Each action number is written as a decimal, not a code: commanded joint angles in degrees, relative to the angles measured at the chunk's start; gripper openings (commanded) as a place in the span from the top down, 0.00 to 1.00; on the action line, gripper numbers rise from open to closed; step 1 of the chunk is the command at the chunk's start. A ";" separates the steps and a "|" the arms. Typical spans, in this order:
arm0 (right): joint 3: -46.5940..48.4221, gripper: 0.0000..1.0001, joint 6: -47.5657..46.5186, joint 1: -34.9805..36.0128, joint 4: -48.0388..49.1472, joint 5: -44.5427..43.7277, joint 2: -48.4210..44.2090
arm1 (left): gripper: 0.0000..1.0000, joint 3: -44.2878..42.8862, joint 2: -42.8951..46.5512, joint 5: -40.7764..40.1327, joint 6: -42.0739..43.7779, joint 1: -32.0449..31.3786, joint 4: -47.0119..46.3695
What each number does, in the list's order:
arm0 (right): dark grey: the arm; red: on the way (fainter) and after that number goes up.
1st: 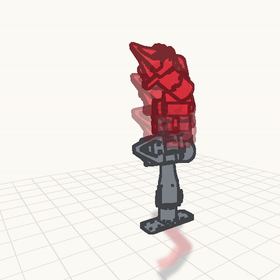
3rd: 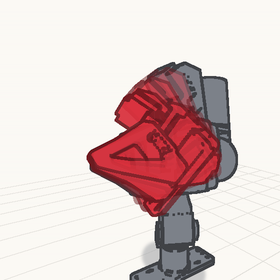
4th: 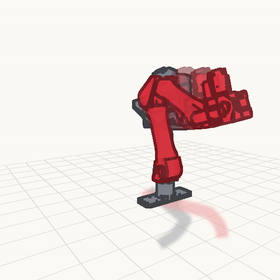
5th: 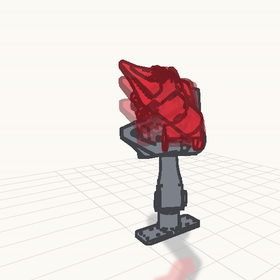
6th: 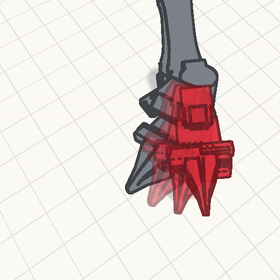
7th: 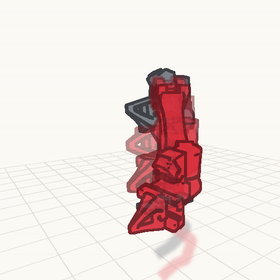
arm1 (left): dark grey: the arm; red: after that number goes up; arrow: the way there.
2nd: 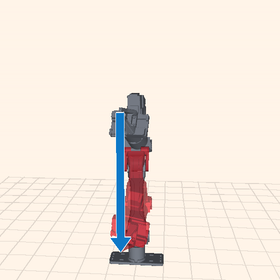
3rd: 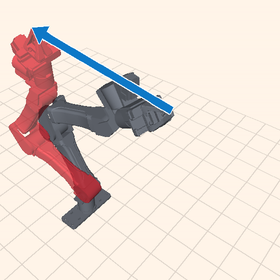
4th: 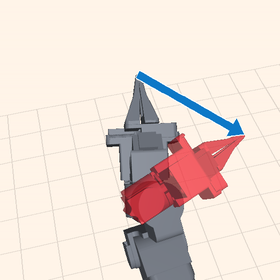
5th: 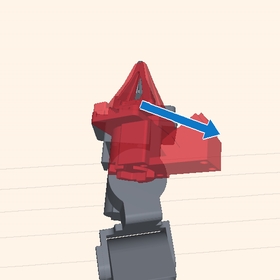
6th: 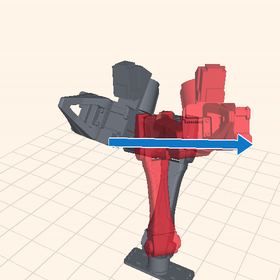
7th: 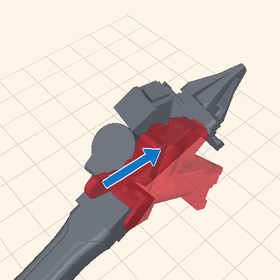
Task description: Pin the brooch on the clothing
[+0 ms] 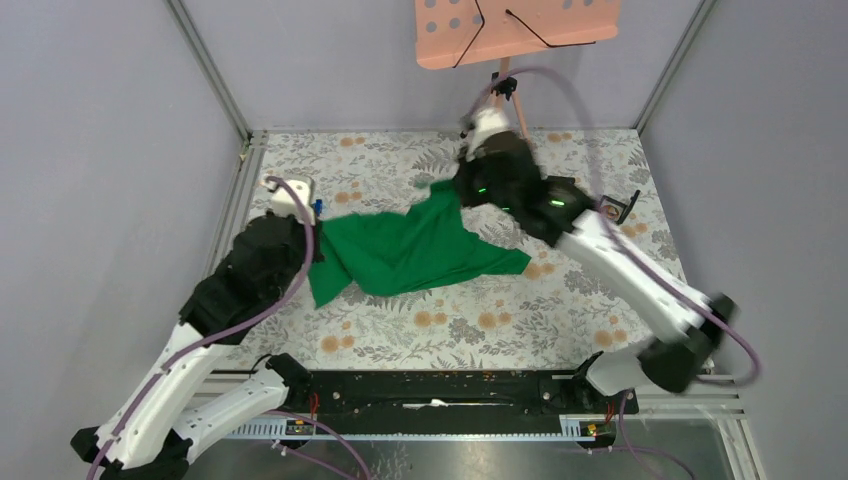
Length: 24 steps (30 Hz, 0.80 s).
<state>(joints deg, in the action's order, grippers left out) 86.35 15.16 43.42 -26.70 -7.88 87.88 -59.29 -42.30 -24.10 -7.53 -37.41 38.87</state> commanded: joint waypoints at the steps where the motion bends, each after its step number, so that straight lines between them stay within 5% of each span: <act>1: 6.89 1.00 -8.38 -0.04 -3.17 -14.64 -16.86 | 1.00 -10.10 0.27 -7.28 1.47 2.23 -3.29; 12: 3.40 1.00 -11.59 -0.08 -2.54 -26.41 -40.24 | 1.00 -22.09 -1.18 -14.68 9.95 3.13 -10.20; 18: 3.51 1.00 -11.99 -0.10 -4.32 -26.73 -46.54 | 1.00 -21.90 3.69 -2.24 11.41 3.13 -12.44; 24: 10.34 1.00 -13.36 -0.07 -5.35 -17.66 -46.43 | 1.00 -29.12 2.46 7.31 13.58 3.13 -9.45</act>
<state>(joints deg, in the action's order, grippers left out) 90.17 5.06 43.53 -34.35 -27.44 42.50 -81.52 -39.40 -21.21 2.09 -34.83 31.42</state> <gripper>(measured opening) 0.020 0.013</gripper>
